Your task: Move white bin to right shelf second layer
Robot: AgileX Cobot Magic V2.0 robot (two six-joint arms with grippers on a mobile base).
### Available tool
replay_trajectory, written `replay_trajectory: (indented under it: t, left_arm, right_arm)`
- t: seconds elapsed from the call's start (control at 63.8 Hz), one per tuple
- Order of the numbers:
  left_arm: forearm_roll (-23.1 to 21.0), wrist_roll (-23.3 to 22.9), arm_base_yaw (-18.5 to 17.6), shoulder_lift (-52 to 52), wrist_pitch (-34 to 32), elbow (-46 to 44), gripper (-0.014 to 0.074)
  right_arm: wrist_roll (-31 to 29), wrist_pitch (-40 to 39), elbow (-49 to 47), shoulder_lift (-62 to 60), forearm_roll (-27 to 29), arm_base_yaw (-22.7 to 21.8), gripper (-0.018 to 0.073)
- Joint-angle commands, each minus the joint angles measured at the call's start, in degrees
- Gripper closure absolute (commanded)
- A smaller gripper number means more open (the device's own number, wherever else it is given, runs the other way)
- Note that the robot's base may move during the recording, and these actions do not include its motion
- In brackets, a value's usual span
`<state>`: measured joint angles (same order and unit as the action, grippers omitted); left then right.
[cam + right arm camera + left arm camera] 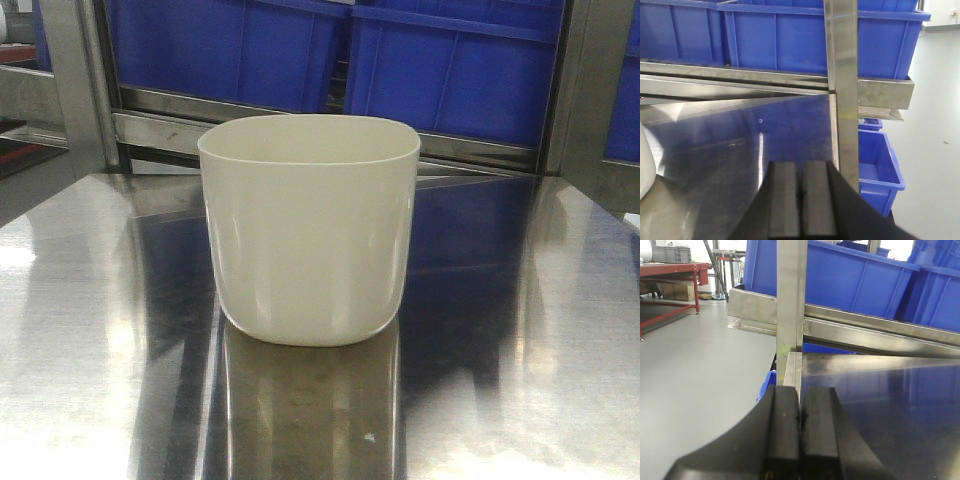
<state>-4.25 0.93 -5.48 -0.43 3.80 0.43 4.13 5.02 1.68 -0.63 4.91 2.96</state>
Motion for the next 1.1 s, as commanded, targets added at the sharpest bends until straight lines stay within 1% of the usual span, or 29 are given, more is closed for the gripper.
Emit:
replay_trajectory:
  t: [0.0,0.847,1.082]
  left_arm:
    - [-0.06,-0.42,-0.32,-0.1,-4.93,2.11,0.0512]
    - [-0.06,-0.42,-0.32,-0.1,-4.93,2.11,0.0512]
    - [-0.06,-0.42,-0.32,-0.1,-4.93,2.11,0.0512]
  right_arm:
    - [-0.15,-5.02,-0.95,-1.12,-0.47,-0.37,0.0503]
    - [-0.15,-5.02,-0.95,-1.12,-0.47,-0.37,0.0503]
    - [-0.15,-6.75,-0.95,-1.12,-0.47,-0.37,0.0503]
